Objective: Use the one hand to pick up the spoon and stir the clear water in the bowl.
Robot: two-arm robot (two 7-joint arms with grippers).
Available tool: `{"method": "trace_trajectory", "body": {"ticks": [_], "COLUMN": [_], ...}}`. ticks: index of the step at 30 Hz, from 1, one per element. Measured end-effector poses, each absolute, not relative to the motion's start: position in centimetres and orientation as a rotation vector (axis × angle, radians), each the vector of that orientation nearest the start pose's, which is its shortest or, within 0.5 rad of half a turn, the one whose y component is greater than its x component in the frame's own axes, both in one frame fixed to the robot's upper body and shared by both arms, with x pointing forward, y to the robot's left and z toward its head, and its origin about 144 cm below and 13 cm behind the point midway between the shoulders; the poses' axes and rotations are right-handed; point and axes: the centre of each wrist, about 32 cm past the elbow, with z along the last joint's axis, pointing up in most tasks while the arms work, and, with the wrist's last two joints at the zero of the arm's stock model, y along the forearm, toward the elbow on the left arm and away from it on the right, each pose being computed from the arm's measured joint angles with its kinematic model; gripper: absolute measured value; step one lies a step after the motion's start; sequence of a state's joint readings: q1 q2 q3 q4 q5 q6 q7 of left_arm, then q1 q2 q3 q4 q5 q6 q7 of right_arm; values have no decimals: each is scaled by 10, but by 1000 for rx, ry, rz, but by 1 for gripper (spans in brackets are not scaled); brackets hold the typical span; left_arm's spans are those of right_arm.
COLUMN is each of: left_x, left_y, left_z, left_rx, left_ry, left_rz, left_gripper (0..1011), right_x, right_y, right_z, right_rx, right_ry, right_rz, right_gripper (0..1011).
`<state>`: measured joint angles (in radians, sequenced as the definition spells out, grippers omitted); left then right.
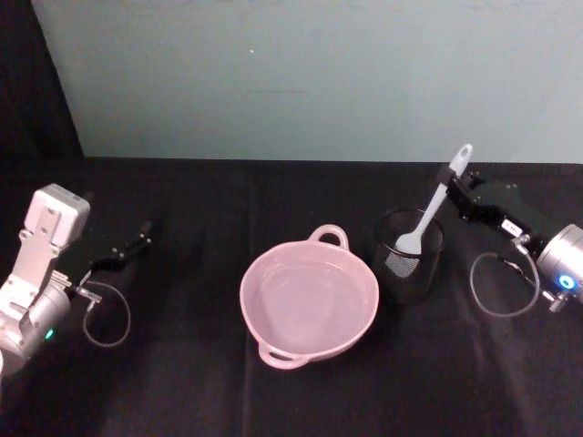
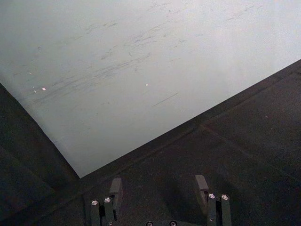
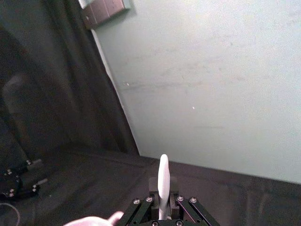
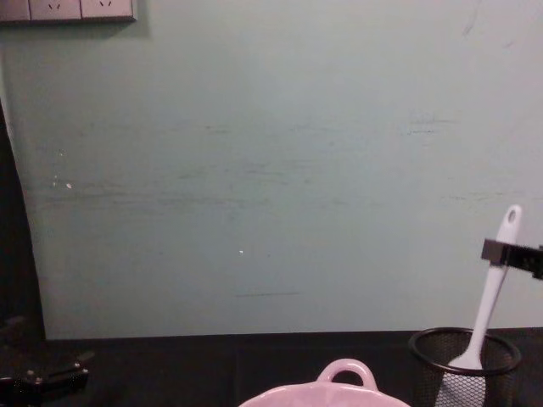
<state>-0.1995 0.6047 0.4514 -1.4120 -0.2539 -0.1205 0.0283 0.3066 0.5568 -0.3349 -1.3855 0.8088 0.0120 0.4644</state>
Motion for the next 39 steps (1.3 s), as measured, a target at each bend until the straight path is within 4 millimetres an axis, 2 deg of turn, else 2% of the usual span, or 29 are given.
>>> {"method": "trace_trajectory", "body": {"ticks": [8, 17, 29, 39], "left_x": [489, 489, 489, 489], "left_y": [310, 310, 310, 310], "left_z": [1140, 1140, 1140, 1140], "left_rx": [304, 304, 304, 304], "left_ry": [-285, -285, -285, -285], "left_rz": [1248, 1248, 1248, 1248], "left_gripper": [1005, 1005, 1005, 1005], "right_x": [525, 524, 524, 524], "right_y": [-319, -311, -309, -308], "right_z": [1209, 1237, 1269, 1284], "right_rx": [157, 97, 19, -5], "right_ry": [99, -20, -129, -155], "right_rz": [-898, -858, -838, -831], "right_gripper": [124, 125, 125, 125]}}
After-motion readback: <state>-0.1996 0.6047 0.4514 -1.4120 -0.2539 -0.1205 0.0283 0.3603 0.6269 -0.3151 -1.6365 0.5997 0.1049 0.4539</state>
